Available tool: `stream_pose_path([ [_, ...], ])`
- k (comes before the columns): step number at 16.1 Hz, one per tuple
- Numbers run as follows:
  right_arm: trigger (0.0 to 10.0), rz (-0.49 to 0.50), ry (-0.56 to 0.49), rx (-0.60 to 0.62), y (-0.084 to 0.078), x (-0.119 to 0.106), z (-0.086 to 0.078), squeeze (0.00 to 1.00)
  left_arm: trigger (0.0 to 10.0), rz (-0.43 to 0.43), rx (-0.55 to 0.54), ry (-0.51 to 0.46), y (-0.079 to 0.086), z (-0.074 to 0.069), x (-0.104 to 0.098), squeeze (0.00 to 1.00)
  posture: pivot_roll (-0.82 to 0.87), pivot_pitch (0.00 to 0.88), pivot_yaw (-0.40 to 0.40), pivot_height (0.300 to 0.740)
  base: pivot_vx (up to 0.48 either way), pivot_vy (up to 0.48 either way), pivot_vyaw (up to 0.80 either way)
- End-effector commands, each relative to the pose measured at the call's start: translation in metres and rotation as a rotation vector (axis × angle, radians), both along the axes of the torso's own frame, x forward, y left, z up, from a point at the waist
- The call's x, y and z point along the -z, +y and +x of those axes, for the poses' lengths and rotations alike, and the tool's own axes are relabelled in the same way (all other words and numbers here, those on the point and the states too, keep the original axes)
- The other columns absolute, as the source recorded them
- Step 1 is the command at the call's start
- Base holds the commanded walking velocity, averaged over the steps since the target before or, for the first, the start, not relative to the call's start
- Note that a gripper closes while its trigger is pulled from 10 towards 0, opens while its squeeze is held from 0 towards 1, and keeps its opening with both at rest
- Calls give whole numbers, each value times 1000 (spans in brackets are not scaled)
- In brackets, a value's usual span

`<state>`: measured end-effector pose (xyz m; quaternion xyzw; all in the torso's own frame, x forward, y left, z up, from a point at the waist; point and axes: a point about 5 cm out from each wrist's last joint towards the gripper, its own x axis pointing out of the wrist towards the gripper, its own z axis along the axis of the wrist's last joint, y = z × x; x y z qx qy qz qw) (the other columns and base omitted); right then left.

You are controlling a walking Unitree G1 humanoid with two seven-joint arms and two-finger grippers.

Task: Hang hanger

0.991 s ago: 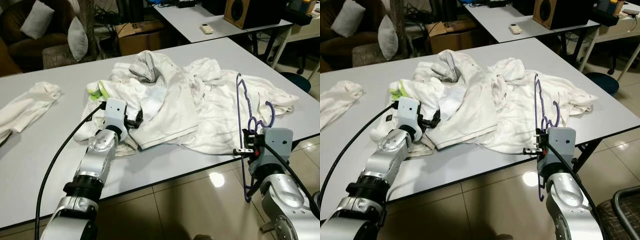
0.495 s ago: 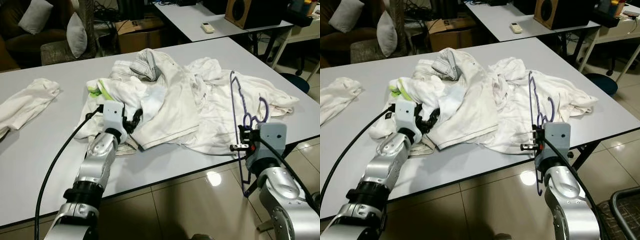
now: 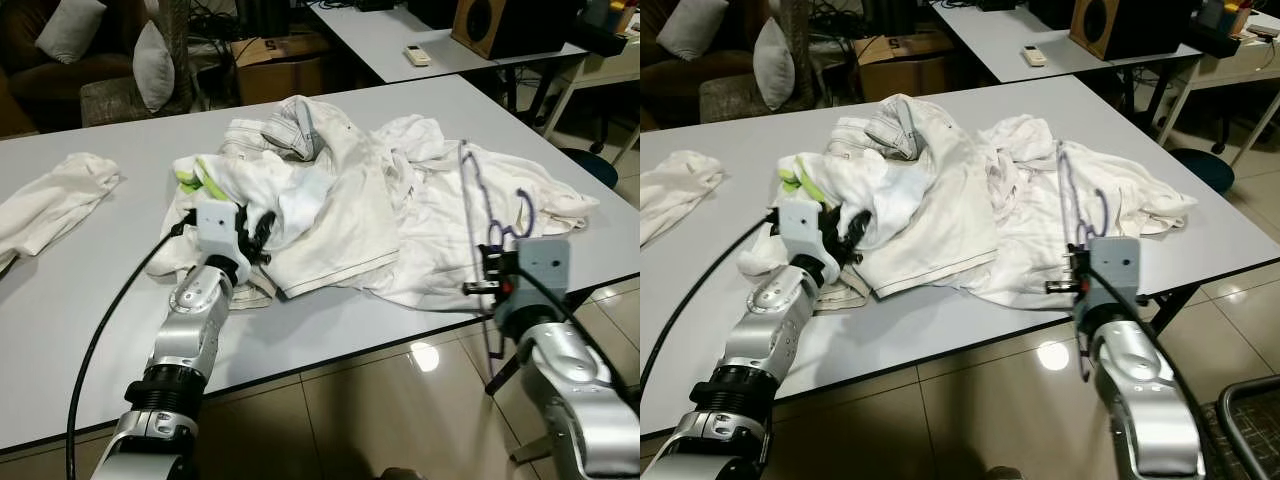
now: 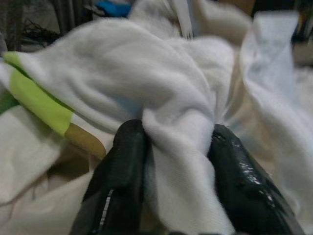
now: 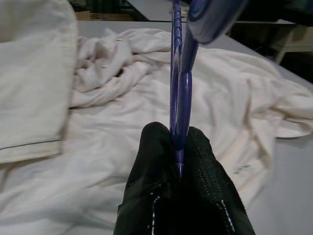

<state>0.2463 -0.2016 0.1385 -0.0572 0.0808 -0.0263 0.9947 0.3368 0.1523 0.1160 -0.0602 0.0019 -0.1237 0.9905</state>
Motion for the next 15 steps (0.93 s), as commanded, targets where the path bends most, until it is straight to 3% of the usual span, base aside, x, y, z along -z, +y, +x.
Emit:
stream_pose_path([
  [1,10000,-27,-34,54,-13,-7,-1,0,0,-52,0,-72,2,7,-20,0,-254,0,38,740,0,0,0],
  [3,10000,-39,-60,211,-46,-14,-6,0,0,-199,69,-121,-15,33,-55,0,-276,0,46,740,0,0,0],
  [4,10000,-39,-65,237,-51,-15,-7,0,0,-230,78,-127,-19,38,-62,0,-281,0,51,740,0,0,0],
  [5,10000,-65,-94,306,-67,-23,-12,0,0,-349,139,-166,-39,53,-90,0,-309,0,66,740,0,0,0],
  [6,10000,-81,-111,344,-75,-27,-16,0,0,-409,201,-193,-56,58,-108,0,-315,0,70,740,0,0,0],
  [7,10000,-92,-137,390,-84,-34,-23,0,0,-528,339,-247,-89,59,-139,0,-353,0,101,740,0,0,0],
  [10,10000,-111,-169,446,-92,-41,-38,0,0,-692,586,-310,-141,48,-175,0,-394,0,147,740,0,0,0],
  [11,10000,-110,-166,453,-92,-40,-42,0,0,-587,617,-306,-152,45,-168,0,-405,0,161,740,0,0,0],
  [12,10000,-101,-161,452,-88,-38,-45,0,0,-400,608,-292,-158,45,-154,0,-408,0,167,740,0,0,0],
  [13,10000,-94,-160,449,-87,-37,-45,0,0,-302,584,-276,-158,45,-144,0,-406,0,168,740,0,0,0],
  [14,10000,-78,-151,430,-81,-34,-46,0,10000,-142,523,-223,-147,49,-121,0,-406,0,168,740,0,0,0],
  [15,10000,-62,-144,411,-76,-31,-45,0,10000,-96,488,-190,-136,52,-109,0,-394,0,159,740,0,0,0],
])
